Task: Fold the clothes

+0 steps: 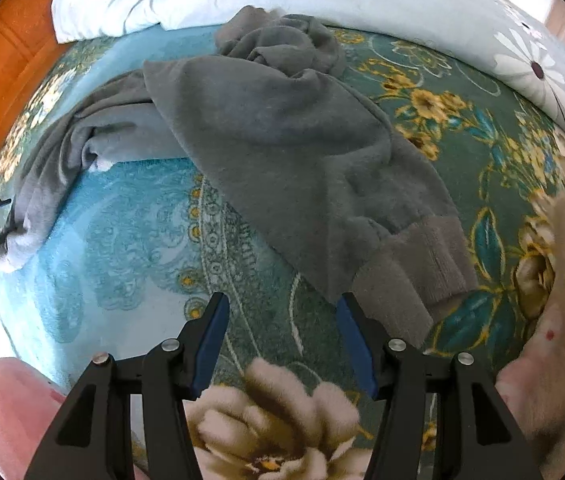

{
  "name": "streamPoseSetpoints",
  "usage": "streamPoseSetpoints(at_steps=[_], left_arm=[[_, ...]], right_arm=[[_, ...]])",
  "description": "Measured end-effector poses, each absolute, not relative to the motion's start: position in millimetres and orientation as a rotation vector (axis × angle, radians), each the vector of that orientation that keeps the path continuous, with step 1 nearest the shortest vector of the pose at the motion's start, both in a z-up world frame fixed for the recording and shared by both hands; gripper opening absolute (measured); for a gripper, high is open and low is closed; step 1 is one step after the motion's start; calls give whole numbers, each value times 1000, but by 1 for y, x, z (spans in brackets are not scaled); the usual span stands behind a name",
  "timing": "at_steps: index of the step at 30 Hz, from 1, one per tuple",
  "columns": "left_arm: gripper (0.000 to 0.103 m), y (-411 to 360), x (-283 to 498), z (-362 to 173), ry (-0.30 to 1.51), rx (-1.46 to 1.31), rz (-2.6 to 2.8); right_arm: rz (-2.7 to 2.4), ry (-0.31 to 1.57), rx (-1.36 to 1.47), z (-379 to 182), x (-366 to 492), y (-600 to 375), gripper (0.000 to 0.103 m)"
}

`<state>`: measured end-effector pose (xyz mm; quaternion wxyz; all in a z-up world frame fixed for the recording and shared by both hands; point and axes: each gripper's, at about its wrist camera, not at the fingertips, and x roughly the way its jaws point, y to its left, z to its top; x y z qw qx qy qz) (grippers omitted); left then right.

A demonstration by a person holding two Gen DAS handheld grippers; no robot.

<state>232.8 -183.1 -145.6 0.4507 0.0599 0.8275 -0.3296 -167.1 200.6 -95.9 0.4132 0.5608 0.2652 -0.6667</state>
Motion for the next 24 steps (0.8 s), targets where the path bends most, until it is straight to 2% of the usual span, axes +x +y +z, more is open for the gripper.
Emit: streamPoseSetpoints(at_steps=[2, 3, 8, 12, 13, 14, 15, 18, 20, 22, 24], left_arm=[[9, -184, 232, -144, 2010, 174, -839], [5, -184, 231, -142, 1987, 191, -863], [3, -189, 224, -116, 1873, 272, -1067], [3, -203, 223, -65, 1715, 292, -1330], [3, -206, 222, -49, 1664, 295, -1404], [3, -208, 222, -34, 1614, 298, -1467], [1, -209, 221, -20, 1563, 300, -1529], [0, -194, 223, 16, 1420, 267, -1712], [0, -178, 242, 36, 1305, 187, -1814], [0, -170, 259, 42, 1258, 125, -1810], [0, -160, 275, 22, 1327, 127, -1748]], right_arm=[[-1665, 708, 1366, -98, -164, 187, 57], [-1661, 733, 1340, -100, -162, 180, 57], [-1638, 930, 1189, -122, -144, 130, 57], [-1626, 1070, 1110, -138, -135, 106, 54], [-1643, 1097, 1091, -136, -136, 103, 41], [-1661, 1123, 1073, -133, -137, 101, 7], [-1677, 1144, 1057, -131, -139, 98, 3], [-1731, 1146, 1044, -117, -156, 101, 2], [-1832, 1045, 990, -85, -166, 118, 2], [-1935, 930, 916, -49, -172, 140, 2], [-1988, 878, 868, -22, -176, 162, 2]])
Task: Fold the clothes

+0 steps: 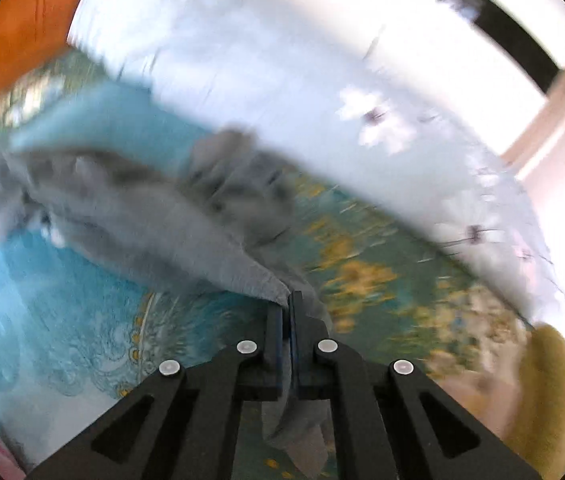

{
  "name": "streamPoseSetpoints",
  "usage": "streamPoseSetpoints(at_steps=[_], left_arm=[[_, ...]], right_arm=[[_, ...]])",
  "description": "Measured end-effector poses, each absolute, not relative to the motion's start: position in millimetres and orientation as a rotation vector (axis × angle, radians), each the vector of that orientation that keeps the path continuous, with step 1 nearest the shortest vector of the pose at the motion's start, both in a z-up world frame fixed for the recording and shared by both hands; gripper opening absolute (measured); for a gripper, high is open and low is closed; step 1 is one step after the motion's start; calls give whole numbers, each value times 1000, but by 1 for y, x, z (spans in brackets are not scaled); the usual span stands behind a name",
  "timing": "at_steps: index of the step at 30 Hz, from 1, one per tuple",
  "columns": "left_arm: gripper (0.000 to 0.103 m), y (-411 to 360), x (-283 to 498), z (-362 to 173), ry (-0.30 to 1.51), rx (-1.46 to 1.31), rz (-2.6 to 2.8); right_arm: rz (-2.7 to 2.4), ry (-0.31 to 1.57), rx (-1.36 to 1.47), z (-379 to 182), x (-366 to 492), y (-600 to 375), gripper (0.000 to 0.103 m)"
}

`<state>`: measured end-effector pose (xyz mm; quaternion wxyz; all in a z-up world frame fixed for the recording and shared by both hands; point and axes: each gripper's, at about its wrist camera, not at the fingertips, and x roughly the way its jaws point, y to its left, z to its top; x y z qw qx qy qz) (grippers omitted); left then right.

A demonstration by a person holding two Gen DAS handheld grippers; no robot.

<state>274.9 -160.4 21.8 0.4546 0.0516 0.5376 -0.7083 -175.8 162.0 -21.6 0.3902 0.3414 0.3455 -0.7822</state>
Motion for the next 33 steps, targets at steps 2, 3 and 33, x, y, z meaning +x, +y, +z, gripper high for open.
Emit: streamPoseSetpoints(at_steps=[2, 3, 33], left_arm=[[0, -156, 287, -7, 1425, 154, -1670], [0, -157, 287, -23, 1480, 179, -1633], [7, -212, 170, -92, 1640, 539, -1291]], right_arm=[[-1946, 959, 878, -30, -169, 172, 2], [-1910, 1022, 891, -40, -163, 177, 2], [-1712, 1291, 1094, -111, -132, 255, 2]])
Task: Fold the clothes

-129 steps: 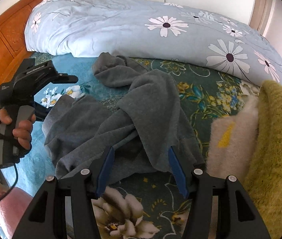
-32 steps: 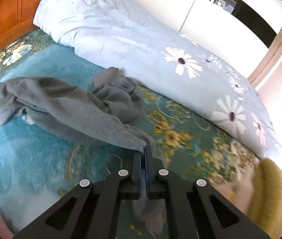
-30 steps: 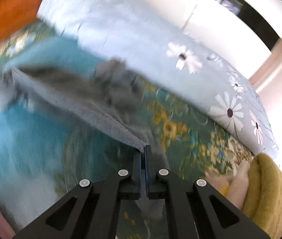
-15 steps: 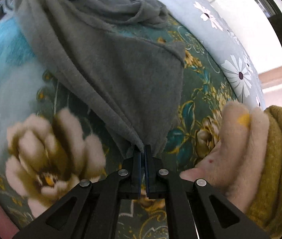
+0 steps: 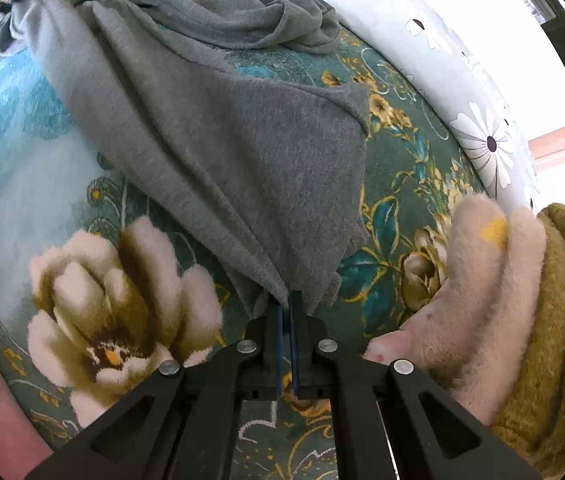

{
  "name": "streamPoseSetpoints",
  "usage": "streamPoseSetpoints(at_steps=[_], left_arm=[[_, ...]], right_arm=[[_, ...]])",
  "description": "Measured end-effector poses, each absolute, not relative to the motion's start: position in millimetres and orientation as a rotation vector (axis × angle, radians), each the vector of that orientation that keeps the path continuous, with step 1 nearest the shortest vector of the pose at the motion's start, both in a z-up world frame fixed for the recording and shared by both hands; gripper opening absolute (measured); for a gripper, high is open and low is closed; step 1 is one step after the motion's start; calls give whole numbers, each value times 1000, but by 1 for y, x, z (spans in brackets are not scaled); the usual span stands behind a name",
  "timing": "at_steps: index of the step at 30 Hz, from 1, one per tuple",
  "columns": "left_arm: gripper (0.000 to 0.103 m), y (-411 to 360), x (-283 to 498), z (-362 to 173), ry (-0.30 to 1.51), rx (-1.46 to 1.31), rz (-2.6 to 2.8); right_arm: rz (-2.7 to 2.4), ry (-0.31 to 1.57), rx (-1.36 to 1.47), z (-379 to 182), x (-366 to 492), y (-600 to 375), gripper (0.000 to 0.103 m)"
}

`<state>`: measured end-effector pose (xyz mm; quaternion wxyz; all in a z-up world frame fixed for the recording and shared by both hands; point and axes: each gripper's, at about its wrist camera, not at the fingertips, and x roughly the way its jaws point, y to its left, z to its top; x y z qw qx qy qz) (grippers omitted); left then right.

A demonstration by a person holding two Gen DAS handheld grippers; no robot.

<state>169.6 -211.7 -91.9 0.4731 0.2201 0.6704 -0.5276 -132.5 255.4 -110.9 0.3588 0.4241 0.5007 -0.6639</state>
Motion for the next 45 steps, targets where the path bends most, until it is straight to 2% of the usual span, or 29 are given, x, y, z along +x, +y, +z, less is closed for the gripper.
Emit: streamPoseSetpoints(at_steps=[2, 5, 7, 10, 15, 19, 22, 24, 26, 29, 32, 33, 34, 35, 38, 43, 45], left_arm=[[6, -211, 171, -68, 1627, 485, -1395], [6, -202, 191, 5, 1556, 173, -1736], [7, -180, 216, 48, 1445, 2, -1934], [7, -143, 259, 44, 1399, -26, -1934], [7, -96, 332, -89, 1723, 48, -1447], [9, -57, 359, -140, 1842, 17, -1240], [26, -52, 360, -140, 1838, 5, -1237], [57, -51, 360, -135, 1835, 1, -1248], [64, -64, 352, -133, 1816, 27, -1269], [64, -80, 336, -136, 1760, 187, -1261], [62, -87, 328, -143, 1732, 274, -1220], [57, -87, 328, -145, 1733, 256, -1201], [44, -88, 329, -145, 1727, 241, -1189], [11, -90, 328, -144, 1708, 262, -1173], [8, -103, 327, -125, 1609, 294, -1192], [7, -116, 362, -67, 1424, 111, -1274], [8, -119, 366, -72, 1411, 187, -1260]], right_arm=[[-1729, 1266, 1089, -106, -135, 253, 2], [-1775, 1205, 1041, -91, -138, 249, 2], [-1786, 1175, 998, -82, -134, 248, 2], [-1778, 1152, 931, -73, -123, 246, 2], [-1684, 1216, 989, -103, -107, 248, 2], [-1660, 1237, 1003, -109, -102, 252, 2], [-1665, 1227, 1003, -103, -101, 253, 2], [-1669, 1218, 1006, -99, -97, 255, 3], [-1667, 1206, 1013, -96, -96, 257, 3], [-1665, 1174, 1009, -86, -97, 261, 7], [-1664, 1135, 1001, -73, -98, 264, 12], [-1670, 1116, 997, -67, -99, 265, 14], [-1682, 1091, 990, -60, -101, 267, 17], [-1693, 1062, 985, -53, -104, 269, 17], [-1722, 955, 1007, -38, -120, 271, 17], [-1747, 776, 1116, -30, -145, 269, 17], [-1720, 721, 1181, -39, -149, 267, 18]])
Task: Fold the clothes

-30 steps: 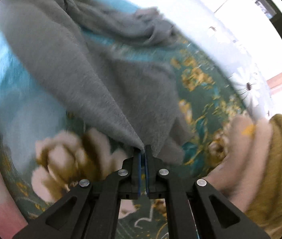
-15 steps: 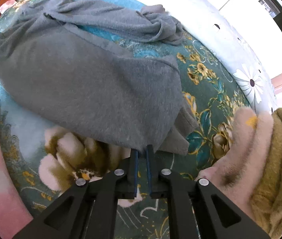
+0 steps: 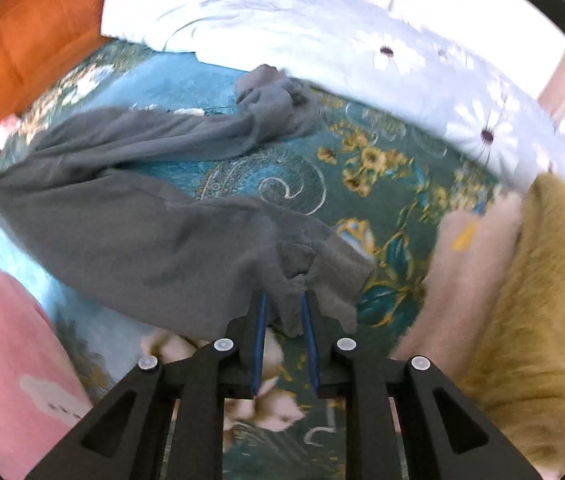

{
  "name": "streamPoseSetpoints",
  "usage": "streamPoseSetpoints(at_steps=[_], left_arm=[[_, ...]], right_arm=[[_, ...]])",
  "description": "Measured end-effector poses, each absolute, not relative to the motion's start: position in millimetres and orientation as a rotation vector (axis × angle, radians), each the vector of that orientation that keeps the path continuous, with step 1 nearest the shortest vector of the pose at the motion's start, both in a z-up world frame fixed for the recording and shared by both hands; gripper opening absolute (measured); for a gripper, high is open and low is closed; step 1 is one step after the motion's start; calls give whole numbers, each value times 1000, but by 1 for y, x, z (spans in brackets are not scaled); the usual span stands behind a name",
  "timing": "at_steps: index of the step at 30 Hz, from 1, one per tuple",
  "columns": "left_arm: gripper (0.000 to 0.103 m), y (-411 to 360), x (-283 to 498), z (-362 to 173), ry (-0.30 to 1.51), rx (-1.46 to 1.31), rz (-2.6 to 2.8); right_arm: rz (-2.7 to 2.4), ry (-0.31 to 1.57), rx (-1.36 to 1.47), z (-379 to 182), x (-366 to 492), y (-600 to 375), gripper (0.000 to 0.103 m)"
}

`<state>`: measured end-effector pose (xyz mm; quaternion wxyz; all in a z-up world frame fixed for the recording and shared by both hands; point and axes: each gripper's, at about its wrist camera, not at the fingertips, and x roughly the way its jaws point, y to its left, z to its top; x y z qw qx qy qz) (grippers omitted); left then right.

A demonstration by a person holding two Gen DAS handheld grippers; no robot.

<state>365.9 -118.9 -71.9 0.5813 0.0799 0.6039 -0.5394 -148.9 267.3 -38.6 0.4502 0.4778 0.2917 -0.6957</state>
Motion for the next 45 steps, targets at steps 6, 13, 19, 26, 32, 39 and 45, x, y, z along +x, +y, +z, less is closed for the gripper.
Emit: streamPoseSetpoints(at_steps=[6, 13, 19, 26, 32, 39, 45], left_arm=[[16, -110, 365, -106, 1481, 324, -1155], [53, -93, 370, -62, 1500, 196, -1065], [66, -80, 290, 1, 1520, 60, -1326], [66, -54, 175, -32, 1726, 191, -1444], [66, -26, 156, -54, 1739, 218, -1429], [66, -27, 168, -58, 1735, 100, -1437], [66, -31, 161, -56, 1695, 131, -1468]], right_arm=[[-1680, 650, 1339, -76, -154, 261, 18], [-1665, 516, 1449, -86, -175, 262, 38], [-1547, 481, 1586, -111, -162, 267, 56], [-1651, 323, 1639, -134, -184, 262, 75], [-1782, 103, 1572, -129, -201, 261, 78], [-1907, 115, 1455, -112, -199, 246, 66], [-1955, 264, 1466, -117, -193, 249, 7]])
